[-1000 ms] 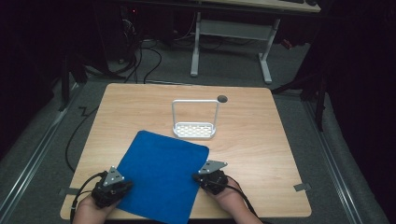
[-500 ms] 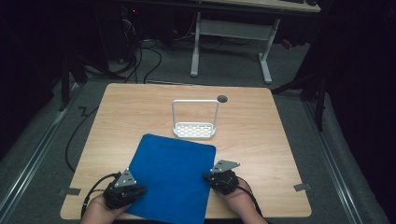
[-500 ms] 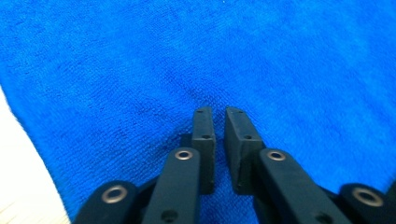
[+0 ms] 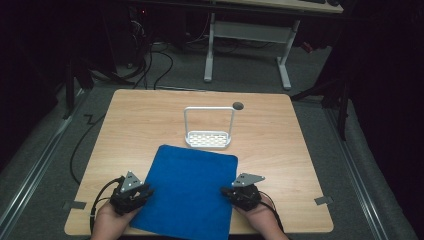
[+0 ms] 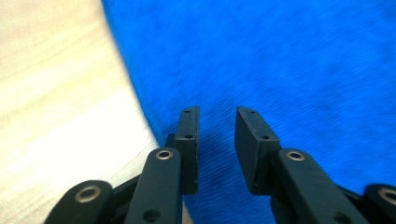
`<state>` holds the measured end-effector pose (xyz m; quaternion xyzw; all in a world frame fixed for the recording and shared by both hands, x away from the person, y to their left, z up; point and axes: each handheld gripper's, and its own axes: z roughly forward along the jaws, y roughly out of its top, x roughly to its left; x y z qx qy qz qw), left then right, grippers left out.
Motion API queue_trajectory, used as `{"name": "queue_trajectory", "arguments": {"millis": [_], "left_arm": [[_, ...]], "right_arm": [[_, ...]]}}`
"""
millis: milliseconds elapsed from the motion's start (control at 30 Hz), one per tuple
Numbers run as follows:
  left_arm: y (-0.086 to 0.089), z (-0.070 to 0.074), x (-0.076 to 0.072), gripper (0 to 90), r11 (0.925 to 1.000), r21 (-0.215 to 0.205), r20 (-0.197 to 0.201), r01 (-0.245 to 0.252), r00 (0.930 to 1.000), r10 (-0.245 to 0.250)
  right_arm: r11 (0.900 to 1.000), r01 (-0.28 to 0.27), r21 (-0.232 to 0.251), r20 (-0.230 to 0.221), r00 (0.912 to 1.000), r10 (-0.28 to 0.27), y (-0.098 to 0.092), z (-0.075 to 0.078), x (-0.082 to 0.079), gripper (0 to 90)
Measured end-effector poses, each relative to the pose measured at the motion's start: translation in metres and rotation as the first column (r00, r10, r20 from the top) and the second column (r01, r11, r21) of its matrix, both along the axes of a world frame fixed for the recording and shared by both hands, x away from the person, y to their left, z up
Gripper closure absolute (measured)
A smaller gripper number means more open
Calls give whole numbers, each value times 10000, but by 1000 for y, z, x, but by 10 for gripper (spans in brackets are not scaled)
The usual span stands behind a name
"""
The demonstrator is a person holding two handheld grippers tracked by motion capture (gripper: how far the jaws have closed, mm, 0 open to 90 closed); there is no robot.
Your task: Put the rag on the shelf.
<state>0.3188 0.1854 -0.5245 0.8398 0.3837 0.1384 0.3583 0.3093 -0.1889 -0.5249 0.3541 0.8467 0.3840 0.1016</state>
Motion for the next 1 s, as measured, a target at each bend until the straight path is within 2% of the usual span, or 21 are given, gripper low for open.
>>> {"name": "queue_trajectory", "arguments": {"millis": [67,133,333,433,667,800,933,1000], "left_arm": [[0,-2,0,711,10000,-10,-20,-23,10000,23],[-1,-2,-1,708,10000,11,-38,23,10000,-22],[-7,-2,-7,702,9989,-67,-9,467,9989,-467],[-14,-2,-10,700,9971,-83,15,763,9971,-763],[-36,-4,-16,689,9904,-121,192,1376,9903,-1374],[-48,-4,-17,684,9861,-153,271,1653,9859,-1648],[-50,-5,-18,680,9849,-106,339,1730,9844,-1725],[-48,-5,-17,678,9843,-225,267,1750,9843,-1744]], "right_arm": [[9997,-32,-256,-68,10000,30,5,-2,1,895],[9997,29,-238,-78,10000,-31,4,-2,3,896],[9978,507,-417,-23,9987,-508,-10,-1,7,898],[9963,786,-334,-73,9969,-789,-19,-1,11,899],[9891,1408,-423,-76,9899,-1412,-38,-1,13,899],[9821,1834,-439,-92,9829,-1840,-50,0,14,899],[9802,1934,-417,-157,9808,-1942,-54,0,15,899],[9798,1959,-410,-175,9803,-1967,-55,0,14,898]]}}
